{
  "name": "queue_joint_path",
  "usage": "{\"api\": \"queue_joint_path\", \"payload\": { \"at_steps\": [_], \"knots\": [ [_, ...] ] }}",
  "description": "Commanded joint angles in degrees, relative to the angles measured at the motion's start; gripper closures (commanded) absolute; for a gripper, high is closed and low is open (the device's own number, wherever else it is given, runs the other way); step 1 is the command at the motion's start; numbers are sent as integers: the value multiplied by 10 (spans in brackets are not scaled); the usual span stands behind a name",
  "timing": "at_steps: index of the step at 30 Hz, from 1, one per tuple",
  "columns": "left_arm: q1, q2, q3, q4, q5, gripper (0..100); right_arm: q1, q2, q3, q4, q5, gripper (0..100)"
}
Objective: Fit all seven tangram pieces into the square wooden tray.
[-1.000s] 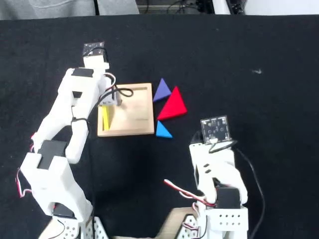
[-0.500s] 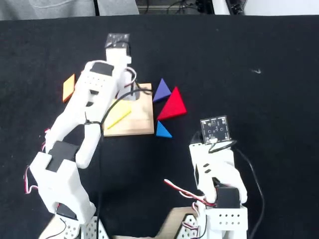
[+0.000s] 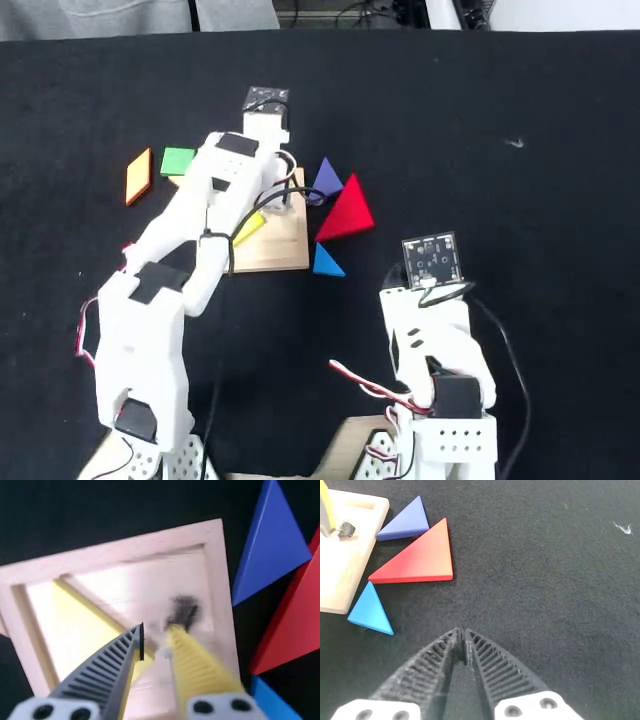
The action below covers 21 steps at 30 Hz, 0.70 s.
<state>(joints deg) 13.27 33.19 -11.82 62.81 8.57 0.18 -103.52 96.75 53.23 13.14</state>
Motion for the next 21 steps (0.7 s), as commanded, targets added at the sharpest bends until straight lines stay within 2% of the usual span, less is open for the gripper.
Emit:
{"api": "queue_joint_path", "payload": {
  "at_steps": [1, 8, 12, 16, 21],
  "knots": [
    [5, 1, -36, -6, -26, 928, -6, -46, -2, 4, 6, 986],
    [-34, 4, -44, 52, -77, 927, -6, -46, -2, 4, 6, 986],
    [-58, 3, -45, 57, -95, 927, -6, -46, -2, 4, 6, 986],
    [-55, -5, -59, 67, -94, 927, -6, -46, -2, 4, 6, 986],
    [-49, -60, -109, 140, -91, 926, -5, -47, -2, 3, 6, 986]
  ]
}}
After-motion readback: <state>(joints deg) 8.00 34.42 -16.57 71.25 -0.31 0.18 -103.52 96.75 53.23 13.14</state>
